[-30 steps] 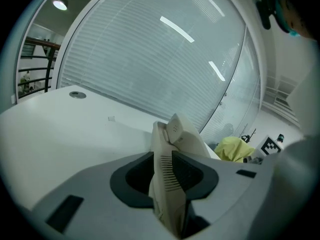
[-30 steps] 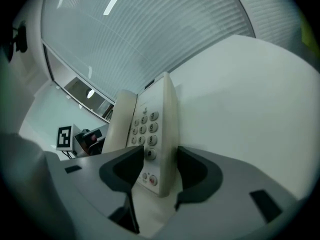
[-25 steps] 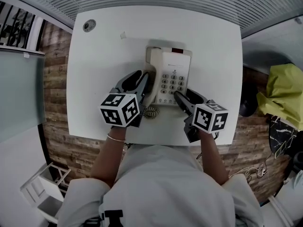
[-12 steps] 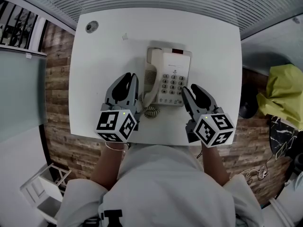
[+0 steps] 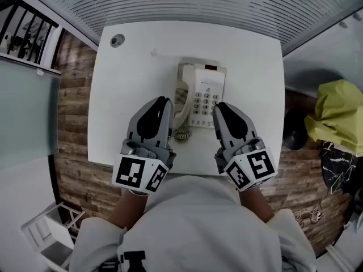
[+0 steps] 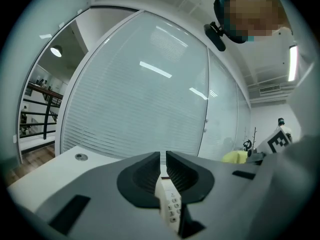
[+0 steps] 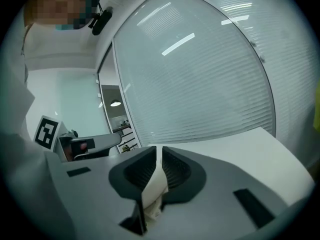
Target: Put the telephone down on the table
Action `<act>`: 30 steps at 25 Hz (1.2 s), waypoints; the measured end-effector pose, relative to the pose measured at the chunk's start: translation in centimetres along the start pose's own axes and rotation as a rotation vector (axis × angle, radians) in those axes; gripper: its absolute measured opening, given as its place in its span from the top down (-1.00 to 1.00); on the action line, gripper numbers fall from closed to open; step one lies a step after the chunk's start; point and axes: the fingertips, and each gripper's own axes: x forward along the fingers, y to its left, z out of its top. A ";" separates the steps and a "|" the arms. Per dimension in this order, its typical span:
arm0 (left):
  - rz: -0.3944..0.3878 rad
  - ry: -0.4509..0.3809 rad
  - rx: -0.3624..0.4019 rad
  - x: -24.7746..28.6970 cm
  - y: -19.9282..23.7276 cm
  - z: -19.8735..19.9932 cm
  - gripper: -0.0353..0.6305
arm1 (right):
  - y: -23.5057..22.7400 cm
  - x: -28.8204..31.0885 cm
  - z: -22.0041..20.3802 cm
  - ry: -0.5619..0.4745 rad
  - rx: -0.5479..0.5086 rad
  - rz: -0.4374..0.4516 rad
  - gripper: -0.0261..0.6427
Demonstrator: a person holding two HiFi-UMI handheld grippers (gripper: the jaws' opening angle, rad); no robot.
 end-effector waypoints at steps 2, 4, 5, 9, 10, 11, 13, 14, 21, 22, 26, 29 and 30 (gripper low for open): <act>-0.033 -0.017 0.010 -0.2 -1.0 0.8 0.78 | 1.1 -0.2 1.2 -0.038 0.009 0.038 0.77; -0.052 -0.039 0.017 -0.5 -1.8 1.6 0.82 | 2.0 -0.5 2.6 -0.078 -0.005 0.063 0.78; -0.061 -0.051 0.020 -0.6 -2.2 2.1 0.84 | 2.5 -0.6 3.3 -0.095 -0.019 0.075 0.78; -0.119 -0.088 0.048 -0.4 -4.4 4.1 0.88 | 4.4 -1.0 5.6 -0.145 -0.065 0.117 0.80; -0.136 -0.093 0.053 -0.3 -4.9 4.4 0.88 | 4.7 -1.1 5.9 -0.152 -0.070 0.121 0.80; -0.154 -0.094 0.054 -0.1 -5.4 4.6 0.88 | 5.0 -1.2 6.2 -0.159 -0.074 0.123 0.81; -0.187 -0.086 0.049 0.0 -6.1 4.4 0.88 | 5.4 -1.3 6.4 -0.172 -0.084 0.122 0.81; -0.197 -0.080 0.049 0.0 -6.3 4.2 0.88 | 5.6 -1.3 6.5 -0.174 -0.089 0.121 0.81; -0.237 -0.052 0.047 0.0 -6.3 3.5 0.88 | 6.1 -1.3 5.9 -0.167 -0.109 0.088 0.82; -0.244 -0.050 0.047 0.0 -6.3 3.4 0.88 | 6.2 -1.3 5.7 -0.168 -0.116 0.079 0.82; -0.259 -0.049 0.041 -0.6 -5.8 2.8 0.88 | 6.6 -1.5 5.3 -0.205 -0.127 0.065 0.82; -0.272 -0.038 0.026 -1.1 -5.7 1.8 0.88 | 6.8 -1.9 4.8 -0.248 -0.132 0.059 0.82; -0.277 -0.036 0.021 -1.2 -5.8 1.7 0.88 | 6.9 -2.0 4.6 -0.249 -0.129 0.055 0.82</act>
